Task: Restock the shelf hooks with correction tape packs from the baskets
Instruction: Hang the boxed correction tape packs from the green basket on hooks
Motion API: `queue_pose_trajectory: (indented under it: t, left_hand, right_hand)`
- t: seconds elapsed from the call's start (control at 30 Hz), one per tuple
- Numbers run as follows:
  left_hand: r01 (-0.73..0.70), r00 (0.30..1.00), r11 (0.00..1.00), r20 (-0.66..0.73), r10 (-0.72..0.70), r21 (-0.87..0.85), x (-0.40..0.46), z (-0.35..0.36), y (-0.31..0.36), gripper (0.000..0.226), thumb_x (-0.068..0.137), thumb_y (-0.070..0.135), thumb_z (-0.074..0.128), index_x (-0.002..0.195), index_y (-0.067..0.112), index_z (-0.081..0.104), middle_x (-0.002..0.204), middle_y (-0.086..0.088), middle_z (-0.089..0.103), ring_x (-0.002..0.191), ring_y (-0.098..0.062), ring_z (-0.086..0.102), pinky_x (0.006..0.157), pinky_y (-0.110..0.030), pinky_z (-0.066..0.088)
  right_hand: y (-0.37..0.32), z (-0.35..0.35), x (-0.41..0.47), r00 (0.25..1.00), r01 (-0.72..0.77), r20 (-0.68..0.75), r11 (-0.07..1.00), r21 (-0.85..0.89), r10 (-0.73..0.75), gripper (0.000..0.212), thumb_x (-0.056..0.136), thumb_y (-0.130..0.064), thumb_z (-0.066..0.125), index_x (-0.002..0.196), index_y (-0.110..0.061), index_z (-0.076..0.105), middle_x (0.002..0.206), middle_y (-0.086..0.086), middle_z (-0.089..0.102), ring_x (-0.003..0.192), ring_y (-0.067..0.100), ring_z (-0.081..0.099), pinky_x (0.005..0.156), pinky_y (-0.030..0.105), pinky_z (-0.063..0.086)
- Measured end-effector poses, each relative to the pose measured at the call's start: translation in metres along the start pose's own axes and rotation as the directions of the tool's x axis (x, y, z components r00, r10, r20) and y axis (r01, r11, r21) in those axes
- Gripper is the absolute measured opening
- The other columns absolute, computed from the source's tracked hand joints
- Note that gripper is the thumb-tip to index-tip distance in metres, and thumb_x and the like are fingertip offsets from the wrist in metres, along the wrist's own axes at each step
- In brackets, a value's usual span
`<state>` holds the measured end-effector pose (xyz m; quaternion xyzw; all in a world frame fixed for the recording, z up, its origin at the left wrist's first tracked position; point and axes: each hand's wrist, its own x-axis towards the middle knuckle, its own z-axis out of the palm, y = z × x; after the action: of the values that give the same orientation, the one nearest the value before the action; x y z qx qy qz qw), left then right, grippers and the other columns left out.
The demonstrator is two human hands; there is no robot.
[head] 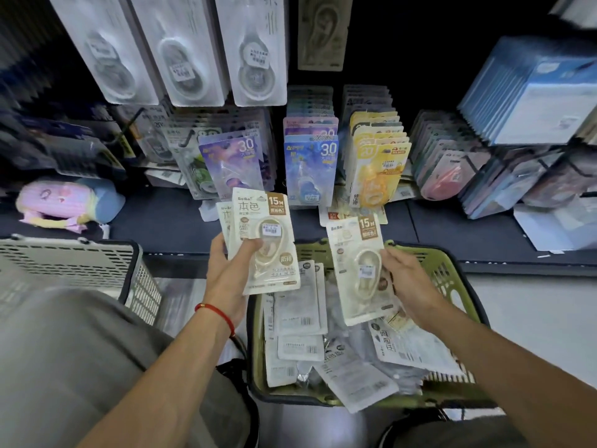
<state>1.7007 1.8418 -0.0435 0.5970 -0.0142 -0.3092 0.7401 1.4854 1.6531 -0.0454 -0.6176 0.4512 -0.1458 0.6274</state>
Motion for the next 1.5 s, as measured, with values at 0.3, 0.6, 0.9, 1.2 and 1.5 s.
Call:
queue_pose_trajectory:
  t: [0.3, 0.6, 0.9, 1.2, 1.5]
  left_hand:
    - [-0.022, 0.977, 0.999, 0.212, 0.028, -0.030, -0.022, 0.040, 0.021, 0.059, 0.081, 0.026, 0.083, 0.135, 0.026, 0.058, 0.125, -0.003, 0.077, 0.113, -0.028, 0.075, 0.094, -0.049, 0.060]
    - [0.004, 0.879, 0.998, 0.476, 0.027, -0.064, -0.018, 0.077, 0.116, 0.069, 0.081, 0.021, 0.078, 0.143, 0.030, 0.049, 0.131, -0.006, 0.074, 0.113, -0.031, 0.075, 0.077, -0.044, 0.064]
    - [-0.146, 0.826, 0.989, 0.552, 0.116, 0.010, 0.001, 0.097, 0.170, 0.081, 0.083, 0.006, 0.086, 0.147, 0.031, 0.043, 0.135, -0.008, 0.071, 0.122, -0.036, 0.070, 0.100, -0.067, 0.054]
    - [-0.367, 0.861, 0.922, 0.330, 0.387, -0.124, 0.017, 0.061, 0.195, 0.081, 0.067, 0.020, 0.088, 0.136, 0.038, 0.050, 0.125, -0.001, 0.076, 0.111, -0.029, 0.076, 0.077, -0.044, 0.066]
    - [-0.440, 0.830, 0.883, 0.302, 0.470, -0.165, 0.008, 0.066, 0.196, 0.086, 0.073, 0.018, 0.094, 0.142, 0.040, 0.047, 0.129, 0.003, 0.074, 0.115, -0.023, 0.074, 0.082, -0.042, 0.065]
  right_hand:
    - [-0.070, 0.037, -0.013, 0.994, 0.034, 0.087, 0.954, 0.297, -0.062, 0.046, 0.102, -0.040, 0.068, 0.144, -0.023, 0.059, 0.140, 0.000, 0.068, 0.131, 0.025, 0.064, 0.114, 0.054, 0.048]
    - [-0.145, 0.013, -0.008, 0.911, 0.347, 0.120, 0.889, 0.299, -0.395, 0.064, 0.084, -0.044, 0.084, 0.142, -0.032, 0.059, 0.139, -0.007, 0.069, 0.132, 0.022, 0.063, 0.113, 0.052, 0.047]
    - [-0.197, 0.015, 0.000, 0.824, 0.539, 0.047, 0.806, 0.245, -0.565, 0.044, 0.091, -0.036, 0.082, 0.131, -0.033, 0.064, 0.125, -0.008, 0.076, 0.117, 0.016, 0.073, 0.104, 0.052, 0.055]
    - [-0.240, 0.015, 0.033, 0.745, 0.663, 0.031, 0.745, 0.077, -0.666, 0.038, 0.087, -0.049, 0.082, 0.120, -0.036, 0.069, 0.117, -0.013, 0.078, 0.106, 0.008, 0.075, 0.087, 0.030, 0.058]
    - [-0.238, 0.032, 0.048, 0.766, 0.643, -0.097, 0.759, 0.105, -0.636, 0.056, 0.074, -0.068, 0.083, 0.115, -0.033, 0.069, 0.113, -0.007, 0.079, 0.104, 0.015, 0.077, 0.094, 0.047, 0.060]
